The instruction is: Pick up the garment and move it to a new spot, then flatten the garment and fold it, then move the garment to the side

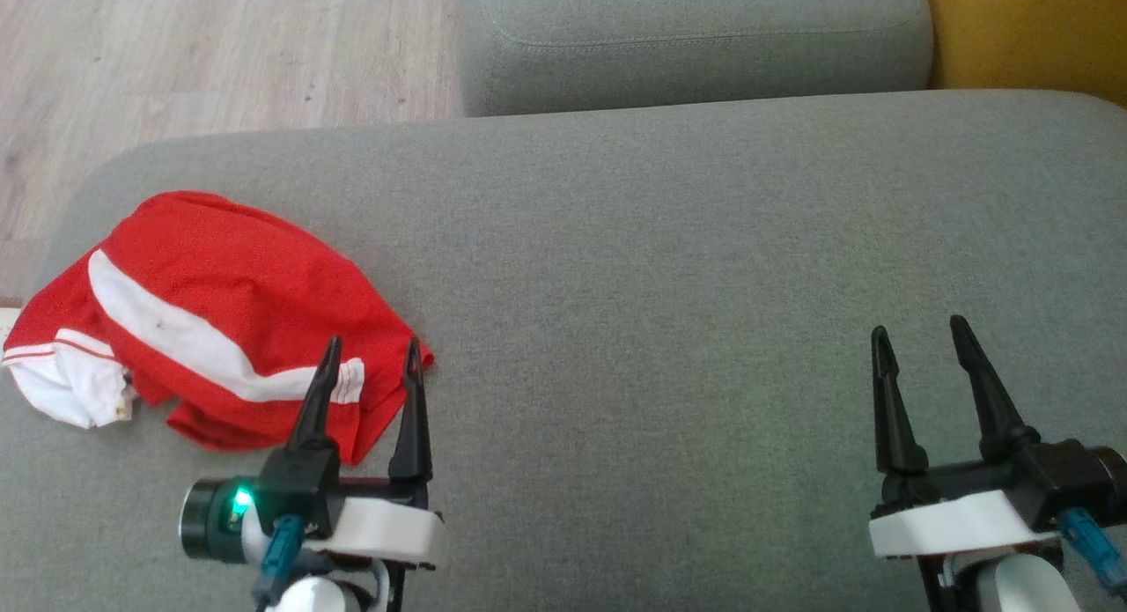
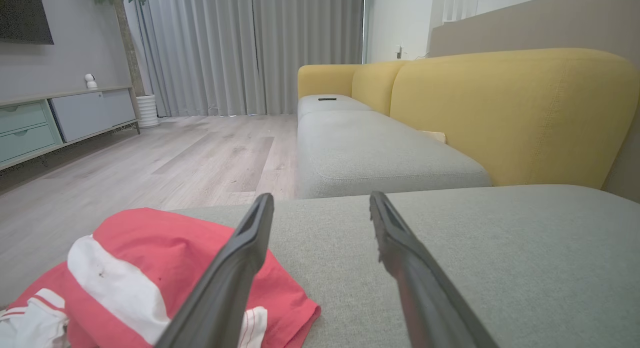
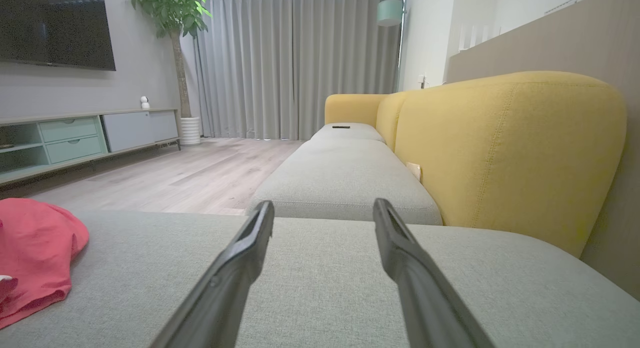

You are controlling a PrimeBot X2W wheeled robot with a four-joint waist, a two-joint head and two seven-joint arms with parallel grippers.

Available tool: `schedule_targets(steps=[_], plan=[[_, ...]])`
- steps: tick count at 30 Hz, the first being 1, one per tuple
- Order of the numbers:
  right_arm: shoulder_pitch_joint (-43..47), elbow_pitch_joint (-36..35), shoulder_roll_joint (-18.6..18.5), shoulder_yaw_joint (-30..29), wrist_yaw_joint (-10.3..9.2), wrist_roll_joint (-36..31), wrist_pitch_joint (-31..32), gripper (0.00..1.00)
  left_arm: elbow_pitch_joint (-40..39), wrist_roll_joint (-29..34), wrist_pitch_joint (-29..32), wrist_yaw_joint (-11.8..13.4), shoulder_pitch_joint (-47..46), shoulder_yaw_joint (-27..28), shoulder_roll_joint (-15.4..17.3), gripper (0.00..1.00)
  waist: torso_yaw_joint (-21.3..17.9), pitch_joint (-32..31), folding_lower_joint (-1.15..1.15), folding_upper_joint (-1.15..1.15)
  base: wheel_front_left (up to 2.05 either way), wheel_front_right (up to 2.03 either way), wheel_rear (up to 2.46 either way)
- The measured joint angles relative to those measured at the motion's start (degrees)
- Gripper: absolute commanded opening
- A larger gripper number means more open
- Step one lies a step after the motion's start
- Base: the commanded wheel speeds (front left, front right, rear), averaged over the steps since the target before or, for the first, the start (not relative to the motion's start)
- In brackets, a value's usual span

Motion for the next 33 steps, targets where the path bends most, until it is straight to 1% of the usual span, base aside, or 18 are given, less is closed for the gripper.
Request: schedule_targets(steps=[3, 6, 10, 13, 15, 19, 25, 29, 33], plan=[[0.0, 0.2, 0.0, 0.0, 0.0, -0.2, -0.2, 1.0, 1.5, 0.8, -0.1, -1.8, 0.4, 1.3, -0.8, 1.0, 0.0, 0.0, 0.0, 0.0, 0.0, 0.0, 0.0], [0.0, 1.4, 0.0, 0.0, 0.0, 1.7, -0.2, 1.0, 4.4, -0.6, -0.2, -4.3, 0.6, 1.9, -1.5, 1.0, 0.0, -0.1, 0.0, 0.0, 0.0, 0.0, 0.0], [0.0, 2.2, 0.0, 0.1, 0.0, 2.4, -0.2, 1.0, 5.2, -0.6, -0.2, -5.8, 0.9, 3.6, -2.3, 1.0, -0.2, 0.1, 0.0, 0.0, 0.0, 0.0, 0.0], [0.0, 2.3, 0.0, 0.3, 0.0, 2.4, -0.2, 1.0, 5.2, -0.6, -0.2, -5.8, 0.9, 4.6, -2.6, 1.0, -0.3, 0.1, 0.0, 0.0, 0.0, 0.0, 0.0], [0.0, 2.3, 0.0, 0.4, 0.0, 2.4, -0.2, 1.0, 5.2, -0.6, -0.2, -6.3, 0.9, 5.0, -2.6, 1.0, -0.3, 0.1, 0.0, 0.0, 0.0, 0.0, 0.0], [0.0, 2.3, 0.0, 0.4, 0.0, 2.4, -0.2, 1.0, 5.2, -0.6, -0.2, -6.7, 0.9, 5.2, -2.6, 1.0, -0.2, 0.0, 0.0, 0.0, 0.0, 0.0, 0.0], [0.0, 2.4, 0.0, 0.2, 0.0, 2.4, -0.2, 1.0, 5.1, -0.6, -0.2, -6.7, 0.9, 5.1, -2.7, 1.0, 0.0, -0.2, 0.0, 0.0, 0.0, 0.0, 0.0], [0.0, 2.5, 0.0, 1.1, 0.0, 2.4, -0.2, 1.0, 5.1, -0.7, -0.2, -6.3, 0.9, 5.1, -2.7, 1.0, 1.1, -0.3, 0.0, 0.0, 0.0, 0.0, 0.0], [-0.1, 2.6, 0.0, 2.1, 0.0, 2.4, -0.2, 1.0, 5.1, -0.6, -0.2, -6.1, 0.8, 5.3, -2.7, 1.0, 2.9, -0.3, 0.0, 0.0, 0.0, 0.0, 0.0]])
